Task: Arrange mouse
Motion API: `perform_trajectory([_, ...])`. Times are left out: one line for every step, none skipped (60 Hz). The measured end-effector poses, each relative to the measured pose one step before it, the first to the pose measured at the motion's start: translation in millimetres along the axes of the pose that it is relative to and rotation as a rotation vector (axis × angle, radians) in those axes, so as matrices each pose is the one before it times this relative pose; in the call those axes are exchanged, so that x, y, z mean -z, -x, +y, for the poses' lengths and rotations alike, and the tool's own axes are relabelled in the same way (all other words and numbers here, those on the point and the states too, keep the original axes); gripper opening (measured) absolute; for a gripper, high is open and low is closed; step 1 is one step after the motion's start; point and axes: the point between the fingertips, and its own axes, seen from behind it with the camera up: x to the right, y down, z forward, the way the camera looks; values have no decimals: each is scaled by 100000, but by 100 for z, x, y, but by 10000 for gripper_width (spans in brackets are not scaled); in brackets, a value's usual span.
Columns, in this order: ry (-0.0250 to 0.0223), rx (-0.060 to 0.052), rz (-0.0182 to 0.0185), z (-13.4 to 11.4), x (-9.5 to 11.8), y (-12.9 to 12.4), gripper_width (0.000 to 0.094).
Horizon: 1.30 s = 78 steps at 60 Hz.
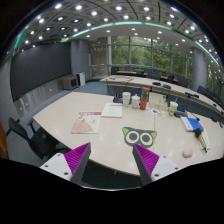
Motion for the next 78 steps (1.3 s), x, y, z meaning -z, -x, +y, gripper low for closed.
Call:
perform_trajectory([76, -179, 452, 80, -28, -228, 853])
perform_trajectory([69, -331, 394, 130, -44, -242, 852])
perform_trajectory([95, -420, 342, 180, -61, -256, 853])
perform_trajectory([198, -523, 337, 260, -57, -253, 853])
perform_trajectory([289, -523, 392, 340, -83, -279, 851])
perform_trajectory([448, -417, 591, 341, -113, -362, 851])
perform_trajectory([174, -573, 676, 643, -41, -172, 851])
perform_trajectory([428, -570, 680, 317, -9, -432, 851])
perform_trajectory([393, -558, 788, 407, -84, -571, 851])
perform_trajectory([720, -451, 778, 276, -53, -846, 853])
perform_trajectory([452, -434, 963, 520, -103, -691, 852])
perform_trajectory([465, -368, 1015, 543, -99, -724, 852])
perform_trajectory([519, -499, 751, 487, -76, -1092, 851])
perform_trajectory([465, -346, 1140, 591, -110, -798, 850])
perform_trajectory([461, -365, 1188, 581, -145, -829, 853])
perform_trajectory([231, -333, 1554, 773, -155, -507, 851])
perform_trajectory([476, -400, 1250, 611, -160, -869, 850])
perform_trajectory([799, -426, 927, 468, -164, -1289, 850])
perform_trajectory([651, -396, 1278, 634, -200, -981, 850])
perform_trajectory([664, -416, 1255, 633, -237, -1024, 850])
perform_trajectory([734, -452, 1285, 641, -261, -1066, 849])
perform_trajectory([793, -528, 1337, 656, -274, -1128, 851])
perform_trajectory([799, -591, 1396, 642, -320, -1148, 852])
perform_trajectory([638, -713, 1502, 517, -280, -919, 851])
perform_trajectory([281, -748, 1116, 683, -520, -1398, 850])
perform_trajectory([369, -798, 1182, 476, -415, -1170, 851])
perform_trajectory([560, -860, 1350, 338, -355, -927, 850])
perform_trajectory([276, -856, 1209, 389, -468, -1206, 853])
perform_trajectory([174, -899, 1229, 334, -485, -1177, 851])
perform_trajectory([161, -786, 1180, 296, -543, -1167, 852])
perform_trajectory([135, -751, 1154, 260, -592, -1162, 851])
perform_trajectory([71, -707, 1062, 194, -604, -1102, 849])
perform_trajectory([-160, -624, 930, 105, -625, -1075, 849])
perform_trajectory([-321, -500, 959, -83, -555, -1090, 852])
perform_trajectory([-712, -352, 794, 164, -789, -1202, 848])
perform_trajectory([-552, -354, 1057, 37, -763, -1053, 850])
perform_trajectory([-319, -298, 1047, 14, -769, -1005, 849])
perform_trajectory([-66, -443, 1152, -57, -743, -804, 846])
perform_trajectory([-111, -456, 963, -12, -863, -947, 846])
perform_trajectory([-247, -487, 659, -67, -853, -818, 846])
perform_trajectory([-385, -525, 430, -263, -823, -605, 846])
perform_trajectory([-277, -439, -40, -20, -901, -856, 845])
perform_trajectory([-144, -478, 148, -63, -817, -626, 847])
perform_trajectory([-27, -409, 154, -78, -820, -604, 845])
perform_trajectory([-4, -384, 239, -69, -833, -588, 846])
perform_trajectory([-108, -407, 493, -132, -774, -420, 846])
perform_trajectory([-58, -370, 5, -84, -869, -723, 845])
perform_trajectory([-275, -408, 391, -196, -751, -336, 847])
perform_trajectory([-253, -349, 56, -93, -684, -346, 846])
perform_trajectory([72, -281, -404, -195, -881, -513, 846])
perform_trajectory([218, -356, -550, -85, -714, -261, 845])
perform_trajectory([420, -414, -639, -34, -691, -242, 846])
perform_trajectory([536, -499, -536, -14, -676, -214, 846])
perform_trajectory([635, -578, -388, 17, -628, -233, 845])
perform_trajectory([616, -670, -275, -9, -591, -250, 846])
perform_trajectory([524, -714, -355, -54, -573, -211, 846])
perform_trajectory([123, -685, -131, 96, -401, 151, 847])
perform_trajectory([502, -552, -434, -108, -483, -196, 844])
perform_trajectory([479, -354, -194, -145, -714, -344, 844])
perform_trajectory([417, -309, -164, -82, -442, -206, 844])
perform_trajectory([405, -359, -176, -96, -447, -152, 843])
perform_trajectory([333, -337, -161, -86, -372, -147, 842])
perform_trajectory([-1393, 237, 6, -563, -311, -135, 839])
perform_trajectory([-532, 355, -148, -356, -316, -104, 844])
perform_trajectory([-24, 187, -131, -231, -285, -41, 844])
perform_trajectory([454, 102, -483, -173, -321, 78, 841])
perform_trajectory([-99, 188, -568, -177, -294, 81, 843])
perform_trajectory([-435, 215, -461, -308, -294, 36, 843])
perform_trajectory([-125, 68, -376, -256, -306, 45, 842])
perform_trajectory([41, -27, -186, -209, -289, 21, 844])
perform_trajectory([-110, 131, 4, -254, -332, -24, 840])
perform_trajectory([87, 82, -257, -194, -297, 77, 842])
perform_trajectory([-69, 201, -365, -282, -216, 18, 842])
perform_trajectory([-102, 194, -194, -204, -308, 51, 842])
perform_trajectory([31, 148, -93, -251, -372, 95, 842])
perform_trajectory([-33, 186, -147, -200, -271, 101, 844])
perform_trajectory([-55, 165, -151, -237, -280, 85, 843])
perform_trajectory([-32, 216, -108, -236, -263, 85, 841])
